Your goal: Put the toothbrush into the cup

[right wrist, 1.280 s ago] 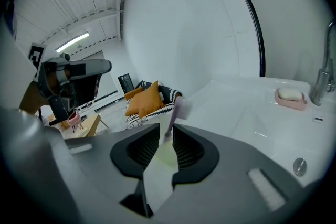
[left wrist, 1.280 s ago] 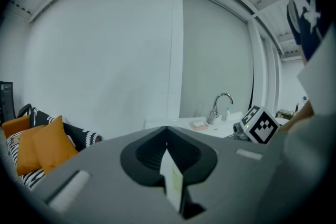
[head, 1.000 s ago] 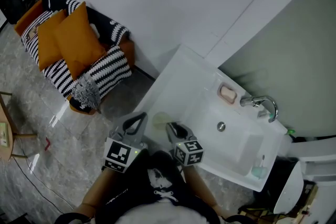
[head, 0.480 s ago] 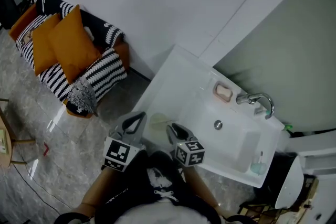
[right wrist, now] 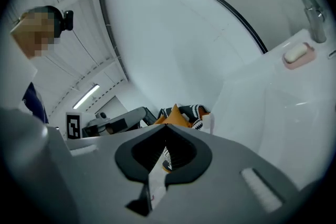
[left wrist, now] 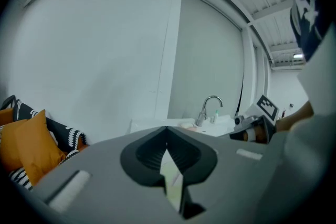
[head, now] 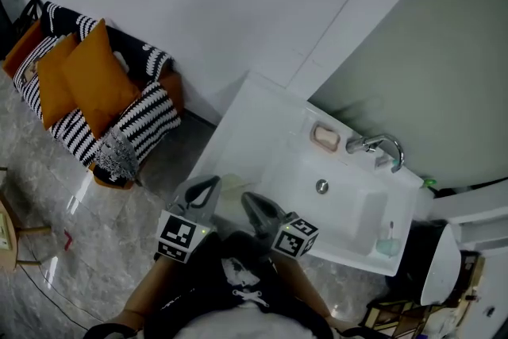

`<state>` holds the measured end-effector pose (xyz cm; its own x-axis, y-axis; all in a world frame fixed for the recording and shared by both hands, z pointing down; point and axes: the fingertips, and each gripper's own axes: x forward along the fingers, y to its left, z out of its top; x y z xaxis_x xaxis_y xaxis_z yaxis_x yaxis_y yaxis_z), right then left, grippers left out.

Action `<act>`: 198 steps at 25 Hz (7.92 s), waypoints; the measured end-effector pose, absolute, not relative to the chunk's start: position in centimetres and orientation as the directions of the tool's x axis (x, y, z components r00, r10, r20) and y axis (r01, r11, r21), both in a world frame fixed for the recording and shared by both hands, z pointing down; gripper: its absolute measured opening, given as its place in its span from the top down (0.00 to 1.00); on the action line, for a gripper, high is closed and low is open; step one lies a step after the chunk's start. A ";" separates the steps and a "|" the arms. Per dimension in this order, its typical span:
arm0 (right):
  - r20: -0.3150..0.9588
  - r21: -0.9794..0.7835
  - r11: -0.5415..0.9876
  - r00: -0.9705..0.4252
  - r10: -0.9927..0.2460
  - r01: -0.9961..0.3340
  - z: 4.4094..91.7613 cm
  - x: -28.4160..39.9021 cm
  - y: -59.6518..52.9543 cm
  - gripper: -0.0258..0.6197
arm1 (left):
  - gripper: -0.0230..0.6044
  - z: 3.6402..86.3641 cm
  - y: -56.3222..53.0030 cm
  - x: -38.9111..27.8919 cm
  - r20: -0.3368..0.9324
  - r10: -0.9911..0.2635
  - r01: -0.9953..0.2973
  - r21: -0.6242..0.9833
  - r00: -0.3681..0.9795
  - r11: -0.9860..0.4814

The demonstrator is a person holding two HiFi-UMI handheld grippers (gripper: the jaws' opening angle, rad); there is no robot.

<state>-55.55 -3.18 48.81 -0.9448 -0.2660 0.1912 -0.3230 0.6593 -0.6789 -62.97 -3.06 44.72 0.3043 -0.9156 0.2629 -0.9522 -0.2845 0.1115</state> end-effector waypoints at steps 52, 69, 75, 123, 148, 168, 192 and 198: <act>0.245 -0.435 0.530 -0.662 -0.708 -0.728 44.7 -6.7 -1.2 0.90 | 0.96 46.3 -3.9 -12.1 0.263 -0.450 -0.505 0.206 0.853 -0.838; 0.286 -0.436 0.543 -0.682 -0.673 -0.718 44.4 10.3 -2.0 0.91 | 0.96 46.9 -3.4 2.8 0.257 -0.526 -0.578 0.203 0.810 -0.790; 0.327 -0.426 0.535 -0.676 -0.661 -0.729 45.5 14.5 -2.9 0.90 | 0.96 47.4 -3.3 5.9 0.268 -0.554 -0.605 0.175 0.788 -0.777; 0.847 -0.215 0.561 -0.438 -0.300 -0.799 65.9 21.7 -15.6 0.85 | 0.96 50.5 -5.8 11.0 0.395 -0.599 -0.671 0.064 0.697 -0.738; 0.906 -0.189 0.581 -0.368 -0.207 -0.792 67.8 21.0 -16.3 0.92 | 0.96 51.1 -5.5 10.5 0.403 -0.579 -0.658 0.084 0.709 -0.748; 0.737 -0.259 0.588 -0.550 -0.392 -0.767 58.2 19.8 -16.0 0.92 | 0.96 50.0 -5.3 10.4 0.388 -0.565 -0.630 0.054 0.728 -0.775; 0.262 -0.384 0.679 -0.779 -0.569 -0.625 42.3 19.1 -12.7 0.92 | 0.96 49.2 -4.1 10.6 0.384 -0.572 -0.625 0.016 0.725 -0.781; 0.100 -0.351 0.742 -0.811 -0.577 -0.571 39.0 18.7 -10.9 0.92 | 0.96 48.8 -3.1 10.8 0.380 -0.567 -0.614 0.003 0.731 -0.790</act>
